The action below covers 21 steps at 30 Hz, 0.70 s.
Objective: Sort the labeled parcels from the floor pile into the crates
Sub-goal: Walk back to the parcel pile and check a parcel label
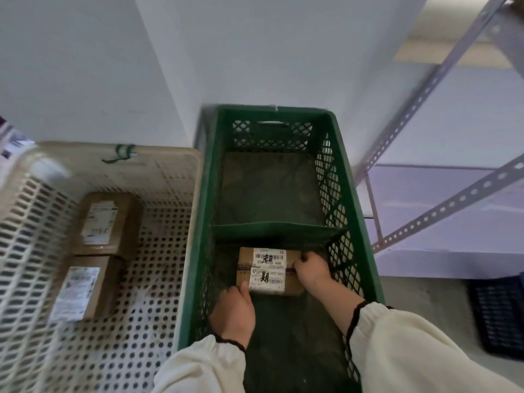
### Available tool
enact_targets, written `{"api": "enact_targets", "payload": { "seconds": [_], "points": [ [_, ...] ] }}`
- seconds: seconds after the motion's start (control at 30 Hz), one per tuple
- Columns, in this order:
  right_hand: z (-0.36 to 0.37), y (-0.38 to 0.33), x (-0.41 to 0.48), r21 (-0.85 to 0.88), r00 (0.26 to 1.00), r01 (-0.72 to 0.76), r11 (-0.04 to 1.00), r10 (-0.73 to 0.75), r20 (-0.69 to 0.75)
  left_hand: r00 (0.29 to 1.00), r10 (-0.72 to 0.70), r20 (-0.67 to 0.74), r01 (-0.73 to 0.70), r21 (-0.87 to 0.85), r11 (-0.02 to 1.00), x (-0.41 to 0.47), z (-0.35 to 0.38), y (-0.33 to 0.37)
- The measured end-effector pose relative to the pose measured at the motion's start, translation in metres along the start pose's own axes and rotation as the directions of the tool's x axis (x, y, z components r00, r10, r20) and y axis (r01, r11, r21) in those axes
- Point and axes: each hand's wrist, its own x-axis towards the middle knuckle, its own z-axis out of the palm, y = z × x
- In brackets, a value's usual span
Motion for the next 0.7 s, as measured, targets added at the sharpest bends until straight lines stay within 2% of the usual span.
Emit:
{"api": "enact_targets", "payload": {
  "seconds": [0.1,0.27,0.47,0.6,0.7],
  "points": [
    [0.016,-0.015,0.001,-0.03,0.998,0.052,0.998,-0.052,0.02,0.991,-0.127,-0.043,0.12,-0.139,0.983,0.015,-0.009,0.004],
    [0.038,-0.038,0.0,-0.085,0.993,0.118,0.989,-0.12,-0.01,0.96,-0.281,0.016,0.277,-0.232,0.933,0.024,-0.017,0.007],
    [0.042,-0.045,0.003,-0.158,0.987,0.163,0.974,-0.161,0.028,0.956,-0.292,0.027,0.289,-0.262,0.921,0.023,-0.017,0.007],
    [0.032,-0.043,-0.003,-0.148,0.984,0.176,0.973,-0.168,0.065,0.944,-0.314,0.104,0.331,-0.271,0.904,0.018,-0.026,0.009],
    [0.016,-0.045,-0.017,-0.195,0.981,0.191,0.962,-0.185,0.05,0.96,-0.214,0.181,0.26,-0.284,0.923,0.008,-0.033,0.01]
  ]
}}
